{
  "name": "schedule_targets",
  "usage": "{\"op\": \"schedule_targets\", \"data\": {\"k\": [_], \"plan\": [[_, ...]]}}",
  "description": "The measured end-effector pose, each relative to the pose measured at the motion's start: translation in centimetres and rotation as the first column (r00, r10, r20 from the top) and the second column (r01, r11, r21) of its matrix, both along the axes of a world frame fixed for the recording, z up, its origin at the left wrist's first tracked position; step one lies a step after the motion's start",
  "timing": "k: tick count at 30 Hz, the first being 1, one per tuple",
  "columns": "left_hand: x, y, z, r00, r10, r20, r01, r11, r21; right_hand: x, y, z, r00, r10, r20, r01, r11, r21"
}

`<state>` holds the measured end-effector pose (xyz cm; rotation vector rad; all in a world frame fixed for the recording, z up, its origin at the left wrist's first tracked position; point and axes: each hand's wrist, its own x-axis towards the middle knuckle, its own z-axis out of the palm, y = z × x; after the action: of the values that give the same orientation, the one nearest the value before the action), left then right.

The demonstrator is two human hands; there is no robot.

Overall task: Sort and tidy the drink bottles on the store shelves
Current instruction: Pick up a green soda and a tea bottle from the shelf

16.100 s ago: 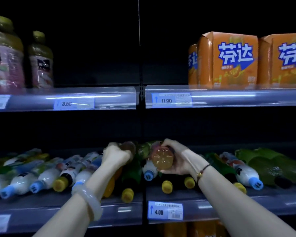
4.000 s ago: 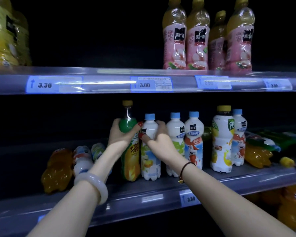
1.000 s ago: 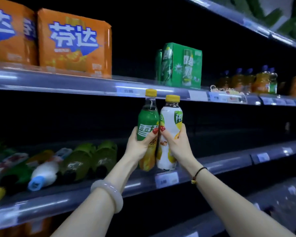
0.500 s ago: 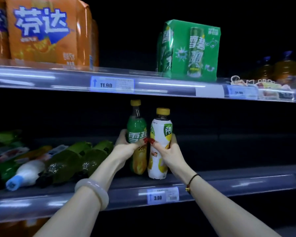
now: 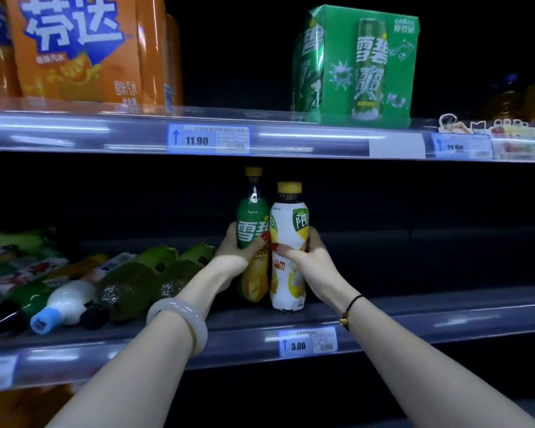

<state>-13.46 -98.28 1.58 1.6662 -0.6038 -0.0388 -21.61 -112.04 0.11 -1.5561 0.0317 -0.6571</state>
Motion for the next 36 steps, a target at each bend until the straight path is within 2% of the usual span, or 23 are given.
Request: {"op": "schedule_targets", "data": {"k": [3, 5, 6, 7, 9, 11, 13, 19, 23, 26, 32, 36], "plan": [[-0.7, -0.1, -0.2, 0.995, 0.08, 0.056, -0.083, 0.995, 0.049, -0.8, 0.3, -0.1, 0.995, -0.049, 0.09, 0.056, 0.996, -0.074], [-2.3, 0.5, -0.5, 0.962, 0.201, 0.187, -0.193, 0.979, -0.061, -1.7, 0.9, -0.4, 0.984, -0.063, 0.168, 0.09, 0.983, -0.158], [-3.3, 1.0, -0.7, 0.933, 0.225, 0.282, -0.19, 0.971, -0.144, -2.3, 1.4, -0.6, 0.974, -0.067, 0.216, 0.111, 0.973, -0.201], [-4.3, 1.4, -1.0, 0.912, 0.207, 0.355, -0.147, 0.971, -0.188, -3.0, 2.1, -0.6, 0.961, -0.067, 0.269, 0.133, 0.963, -0.235], [-6.5, 2.9, -1.4, 0.916, 0.048, 0.399, 0.025, 0.984, -0.176, -4.4, 4.1, -0.3, 0.934, -0.058, 0.352, 0.16, 0.95, -0.268], [-8.3, 4.9, -1.4, 0.924, -0.165, 0.345, 0.223, 0.965, -0.138, -5.7, 6.8, 0.7, 0.918, -0.047, 0.394, 0.176, 0.938, -0.298], [-9.3, 7.7, -1.3, 0.921, -0.262, 0.29, 0.305, 0.946, -0.114, -6.6, 10.0, 1.6, 0.93, -0.024, 0.367, 0.151, 0.934, -0.322], [-10.1, 20.0, -3.6, 0.938, -0.206, 0.28, 0.228, 0.972, -0.048, -7.8, 22.4, -1.4, 0.989, 0.008, 0.145, 0.026, 0.972, -0.233], [-10.4, 30.2, -7.1, 0.958, -0.254, 0.13, 0.254, 0.967, 0.014, -8.0, 31.3, -4.6, 0.988, 0.152, -0.002, -0.152, 0.985, -0.075], [-10.5, 37.3, -9.7, 0.964, -0.265, -0.003, 0.265, 0.964, 0.037, -8.2, 37.4, -7.2, 0.974, 0.205, -0.094, -0.203, 0.979, 0.03], [-10.6, 48.3, -13.1, 0.946, -0.262, -0.189, 0.286, 0.951, 0.114, -8.2, 47.5, -11.4, 0.954, 0.209, -0.216, -0.197, 0.978, 0.072], [-10.6, 53.5, -15.4, 0.955, -0.166, -0.246, 0.198, 0.974, 0.11, -7.0, 52.8, -13.6, 0.93, 0.274, -0.246, -0.262, 0.962, 0.081]]}}
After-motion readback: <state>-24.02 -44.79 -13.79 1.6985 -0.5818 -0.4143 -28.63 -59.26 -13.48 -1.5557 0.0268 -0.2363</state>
